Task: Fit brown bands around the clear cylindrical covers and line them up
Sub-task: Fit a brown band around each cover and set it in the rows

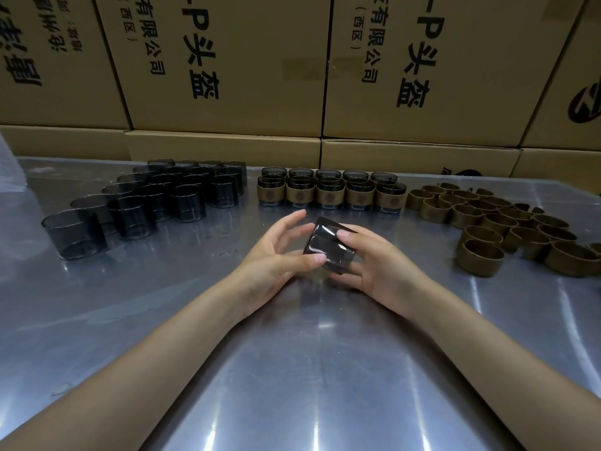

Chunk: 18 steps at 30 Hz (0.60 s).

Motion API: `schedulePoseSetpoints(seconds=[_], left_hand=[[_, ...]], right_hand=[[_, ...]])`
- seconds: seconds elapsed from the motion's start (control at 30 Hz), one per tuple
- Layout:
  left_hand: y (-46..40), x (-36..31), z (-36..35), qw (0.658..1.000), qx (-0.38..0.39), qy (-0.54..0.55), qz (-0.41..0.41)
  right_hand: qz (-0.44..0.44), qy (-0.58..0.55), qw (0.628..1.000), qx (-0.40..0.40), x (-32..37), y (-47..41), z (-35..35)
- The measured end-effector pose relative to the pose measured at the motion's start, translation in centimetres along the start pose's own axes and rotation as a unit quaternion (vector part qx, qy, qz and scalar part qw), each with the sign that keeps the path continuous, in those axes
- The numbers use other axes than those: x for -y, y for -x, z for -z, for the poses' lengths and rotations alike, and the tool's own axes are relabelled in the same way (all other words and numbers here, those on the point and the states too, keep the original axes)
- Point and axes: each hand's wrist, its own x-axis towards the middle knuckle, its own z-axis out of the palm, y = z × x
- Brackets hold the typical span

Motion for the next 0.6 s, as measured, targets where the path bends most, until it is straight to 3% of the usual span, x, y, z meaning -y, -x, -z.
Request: schedulePoseSetpoints(seconds=[0.13,0.3,0.4,0.5,0.6], left_hand=[[-0.2,0.2,-0.7,0.996,-0.034,-0.081,0.008],[-0.3,0.5,-0.1,0.999,-0.039,-0.017,-0.025],[-0.2,0.6,0.1,0.999,-0.032,-0.026,-0.032],[0.0,0.4,-0.1,0.996,-0.041,-0.072,-0.04],[0.1,0.4,-0.3,0.989,-0.046,-0.131,-0.055]], right_hand=[[0.02,-0.1,0.994,0.029,0.1,0.3,1.0],[0.065,-0.058,0.995,0.042,-0.2,0.2,0.9],[0.105,0.062,0.993,0.006,-0.5,0.2,0.5],[0.13,0.22,0.965,-0.056,-0.8,0.2,0.1],[0.14,0.266,0.95,-0.079,-1.1,0.3,-0.3]])
